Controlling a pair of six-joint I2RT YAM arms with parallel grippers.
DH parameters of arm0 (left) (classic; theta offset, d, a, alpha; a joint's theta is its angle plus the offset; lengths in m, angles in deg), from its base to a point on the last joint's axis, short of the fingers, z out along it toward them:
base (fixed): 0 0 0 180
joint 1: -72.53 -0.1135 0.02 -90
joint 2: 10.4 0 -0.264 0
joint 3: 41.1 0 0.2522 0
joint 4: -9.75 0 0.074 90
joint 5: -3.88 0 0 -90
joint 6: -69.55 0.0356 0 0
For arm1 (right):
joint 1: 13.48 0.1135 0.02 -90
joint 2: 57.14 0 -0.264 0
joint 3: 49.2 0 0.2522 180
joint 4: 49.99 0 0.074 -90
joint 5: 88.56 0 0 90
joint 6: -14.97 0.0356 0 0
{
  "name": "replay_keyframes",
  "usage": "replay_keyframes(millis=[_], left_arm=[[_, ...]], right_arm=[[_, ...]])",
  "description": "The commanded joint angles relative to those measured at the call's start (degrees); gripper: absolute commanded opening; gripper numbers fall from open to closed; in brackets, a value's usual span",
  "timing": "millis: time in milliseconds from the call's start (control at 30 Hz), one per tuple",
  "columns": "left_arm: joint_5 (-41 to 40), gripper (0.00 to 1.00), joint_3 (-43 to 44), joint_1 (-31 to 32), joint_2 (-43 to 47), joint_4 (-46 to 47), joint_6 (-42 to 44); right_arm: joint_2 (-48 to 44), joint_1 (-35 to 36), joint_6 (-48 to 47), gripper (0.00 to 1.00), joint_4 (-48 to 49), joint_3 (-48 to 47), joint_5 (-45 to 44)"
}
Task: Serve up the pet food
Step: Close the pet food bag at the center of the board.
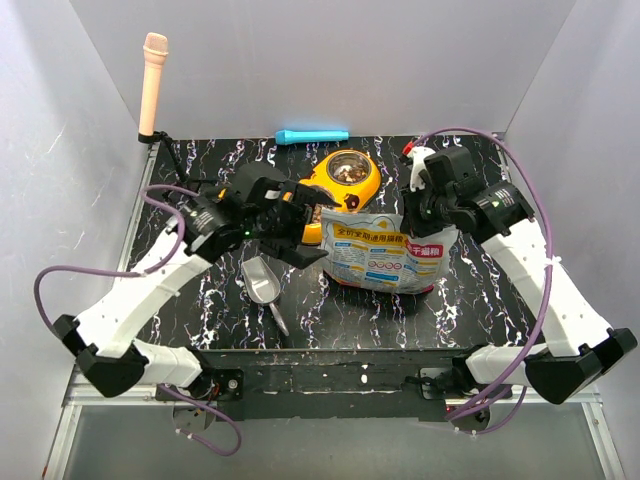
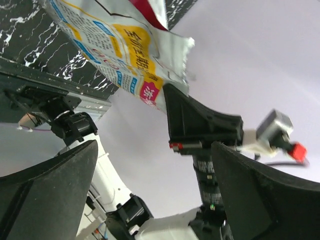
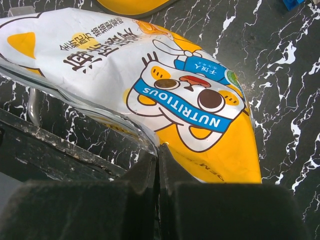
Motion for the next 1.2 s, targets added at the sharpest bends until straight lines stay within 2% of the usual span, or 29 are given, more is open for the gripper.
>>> replay_keyframes(millis=[0, 267, 367, 467, 500, 633, 700, 733, 767, 867, 967, 1100, 1167], left_arm=[[5.7, 0.94, -2.2, 0.0, -5.6, 4.4, -13.0], [1.7, 0.91, -5.1, 0.5, -9.7, 7.9, -16.7], [1.7, 0.86, -4.4, 0.5, -11.4, 4.6, -16.5], [-1.0, 0.72, -4.6, 0.5, -11.4, 2.7, -16.3], [-1.2, 0.62, -5.1, 0.5, -11.1, 2.2, -16.5], [-2.2, 0.39, -5.9, 0.6, -9.3, 1.8, -16.4], [-3.7, 0.23, -5.2, 0.4, -7.7, -0.5, -15.1], [-4.2, 0.08, -4.8, 0.4, -6.5, -2.0, -14.5], [-6.8, 0.0, -4.2, 0.4, -5.3, -3.5, -13.4], [-10.9, 0.0, 1.4, -0.5, -2.4, -11.4, -9.5], [-13.8, 0.0, 8.5, -0.7, -3.4, -18.7, -6.5], [-11.5, 0.0, 6.5, -2.4, -4.3, -8.6, -5.3], [-7.8, 0.0, 7.5, -4.8, -7.6, -3.7, -3.2]], right_arm=[[-3.2, 1.5, -1.2, 0.01, 6.5, -3.2, -3.9], [-4.1, 3.6, -2.2, 0.01, 6.0, -3.0, -4.7], [-4.6, 4.0, -2.9, 0.01, 6.0, -2.9, -5.6], [-5.1, 4.9, -3.5, 0.01, 5.8, -2.9, -5.7], [-5.2, 5.2, -3.6, 0.01, 5.6, -3.0, -6.0], [-5.5, 7.0, -4.1, 0.01, 4.9, -3.6, -5.8], [-6.1, 8.8, -4.3, 0.01, 4.7, -3.1, -4.3], [-6.7, 9.8, -4.5, 0.01, 4.3, -2.9, -3.4], [-7.3, 11.2, -4.7, 0.01, 4.1, -2.4, -2.7], [-10.1, 15.2, -5.6, 0.01, 3.9, -0.9, 2.8], [-11.2, 18.2, -5.7, 0.01, 2.6, -2.5, 6.0], [-7.9, 18.2, -4.7, 0.01, -0.9, -9.0, 3.6], [-5.5, 18.2, -4.4, 0.01, -2.1, -13.6, 1.6]])
